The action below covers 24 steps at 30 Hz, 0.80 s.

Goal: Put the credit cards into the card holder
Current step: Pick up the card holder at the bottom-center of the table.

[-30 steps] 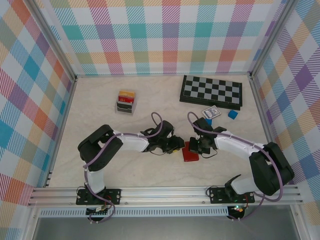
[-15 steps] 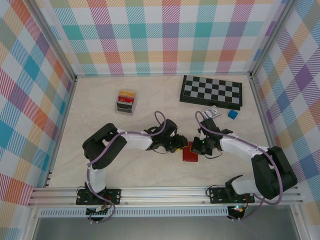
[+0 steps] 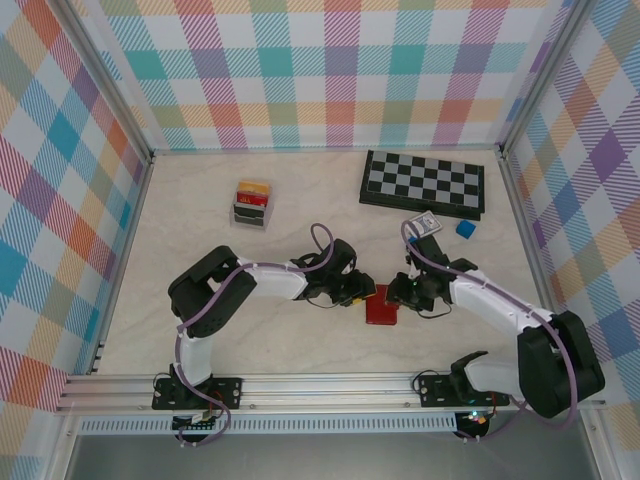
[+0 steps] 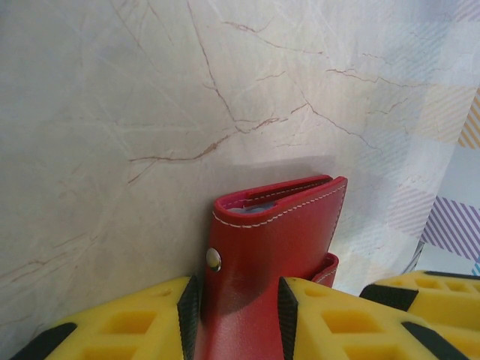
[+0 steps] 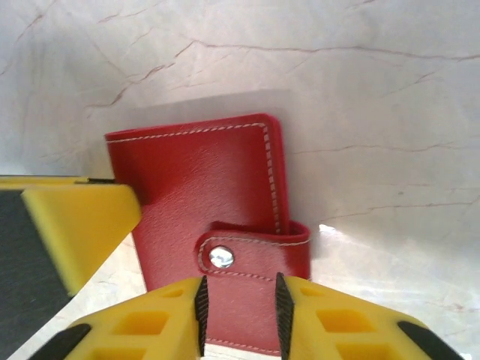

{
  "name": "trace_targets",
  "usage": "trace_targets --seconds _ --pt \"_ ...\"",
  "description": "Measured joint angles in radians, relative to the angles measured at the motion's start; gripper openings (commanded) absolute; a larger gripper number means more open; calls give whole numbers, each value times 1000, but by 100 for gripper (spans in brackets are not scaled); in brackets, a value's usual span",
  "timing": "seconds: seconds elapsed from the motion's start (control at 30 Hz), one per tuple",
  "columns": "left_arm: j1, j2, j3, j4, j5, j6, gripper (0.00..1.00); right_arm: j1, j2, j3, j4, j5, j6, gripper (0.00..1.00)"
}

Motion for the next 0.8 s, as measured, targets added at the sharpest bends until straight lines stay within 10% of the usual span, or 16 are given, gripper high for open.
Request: trace_targets --seconds 0.37,0.8 --pt "0 14 6 27 32 -3 32 -16 110 -8 44 -40 8 12" --pt "0 -16 -11 49 34 5 2 -16 94 -6 43 -39 -8 27"
